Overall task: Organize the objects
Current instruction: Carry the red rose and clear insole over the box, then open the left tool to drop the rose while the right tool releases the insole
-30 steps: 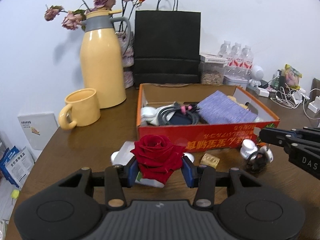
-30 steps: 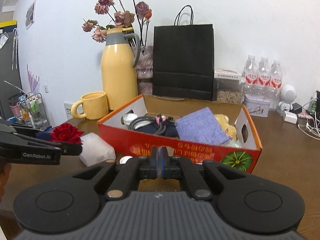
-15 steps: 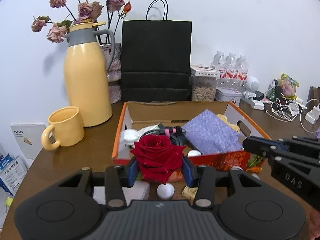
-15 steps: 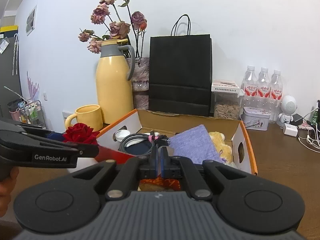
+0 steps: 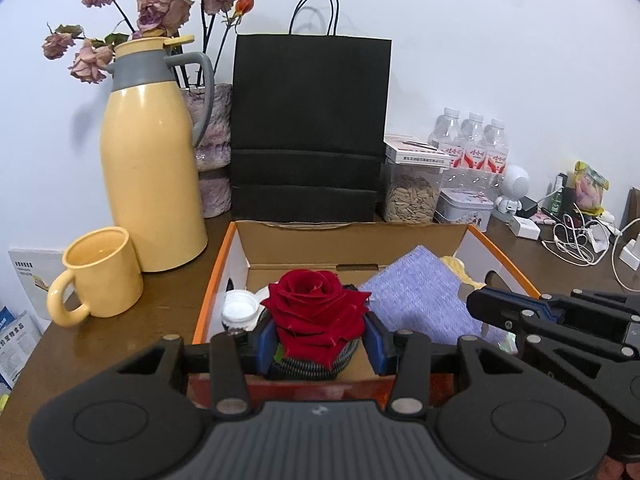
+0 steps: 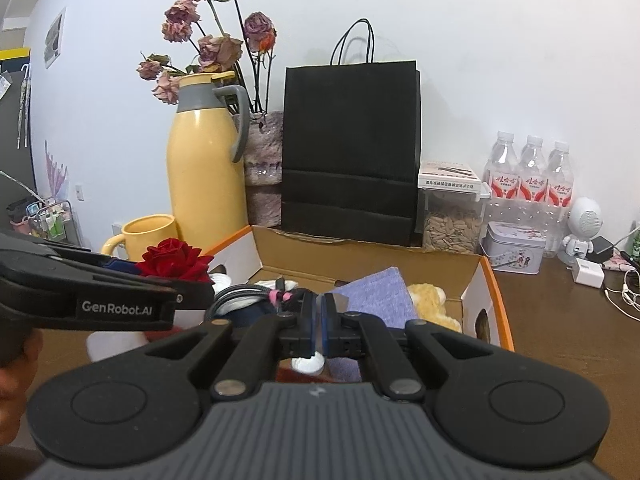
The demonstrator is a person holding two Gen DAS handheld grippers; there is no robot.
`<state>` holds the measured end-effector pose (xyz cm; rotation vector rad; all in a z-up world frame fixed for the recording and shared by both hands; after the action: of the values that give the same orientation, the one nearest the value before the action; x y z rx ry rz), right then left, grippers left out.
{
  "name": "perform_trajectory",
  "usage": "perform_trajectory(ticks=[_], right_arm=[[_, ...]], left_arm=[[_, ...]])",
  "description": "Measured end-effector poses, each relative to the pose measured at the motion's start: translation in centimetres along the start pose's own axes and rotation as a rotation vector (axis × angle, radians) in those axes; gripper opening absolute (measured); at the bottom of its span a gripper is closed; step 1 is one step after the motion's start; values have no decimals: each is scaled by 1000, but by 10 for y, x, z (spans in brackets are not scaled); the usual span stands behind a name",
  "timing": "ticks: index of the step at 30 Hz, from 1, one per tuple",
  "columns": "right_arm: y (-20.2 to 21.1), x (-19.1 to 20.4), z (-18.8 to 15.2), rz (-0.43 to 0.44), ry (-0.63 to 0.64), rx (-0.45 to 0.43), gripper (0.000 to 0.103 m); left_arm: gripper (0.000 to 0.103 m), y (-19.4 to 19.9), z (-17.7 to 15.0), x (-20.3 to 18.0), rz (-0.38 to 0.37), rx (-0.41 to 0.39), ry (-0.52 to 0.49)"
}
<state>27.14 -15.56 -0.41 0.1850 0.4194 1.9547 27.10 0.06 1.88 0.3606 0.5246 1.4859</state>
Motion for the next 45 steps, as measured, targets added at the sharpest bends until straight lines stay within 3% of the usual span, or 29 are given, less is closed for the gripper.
perform_trajectory(ticks=[17,27,28,30,31,32,34,35,36,45], right_arm=[[-65,-33,5,-13,-32,15,3],[-79,-37,5,-16,-11,26,4],[-79,-37,5,-16,-11,29,4],[-79,-37,5,-16,-9,39,6],[-78,-37,4,-19,-9,42,6],[-77,-37,4,-23,-7,46,10],[-76,-37,3,-26,-8,50,40],[-76,-38,3,-33,-10,48,78],[-75,-38,2,-47,-2,46,99],[-77,-38,-1,-65,7,53,103]], left_arm=[[44,-71,29,-5,18,2,-22],[45,-84,34,-5,30,-22,-37],[48,-83,35,-5,36,-29,-34],[65,-81,34,-5,56,-45,-40],[84,-80,34,-4,64,-48,-42],[98,-80,34,-4,72,-54,-43],[101,-79,35,-4,84,-63,-46],[103,-79,35,-3,89,-59,-46],[103,-80,35,-3,94,-54,-41],[103,-86,33,1,107,-28,-23]])
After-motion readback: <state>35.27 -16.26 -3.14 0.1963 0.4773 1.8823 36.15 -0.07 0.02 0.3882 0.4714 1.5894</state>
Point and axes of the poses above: each gripper's, at about its wrist camera, not at the fingertips, and y roughly against the way its jaws point, x to its left, z to its top, the point moved 2 cm from there along -y, roughly the way its jaws point, and after that the axes turned 5 degrees about y, right-handed, at the moved point
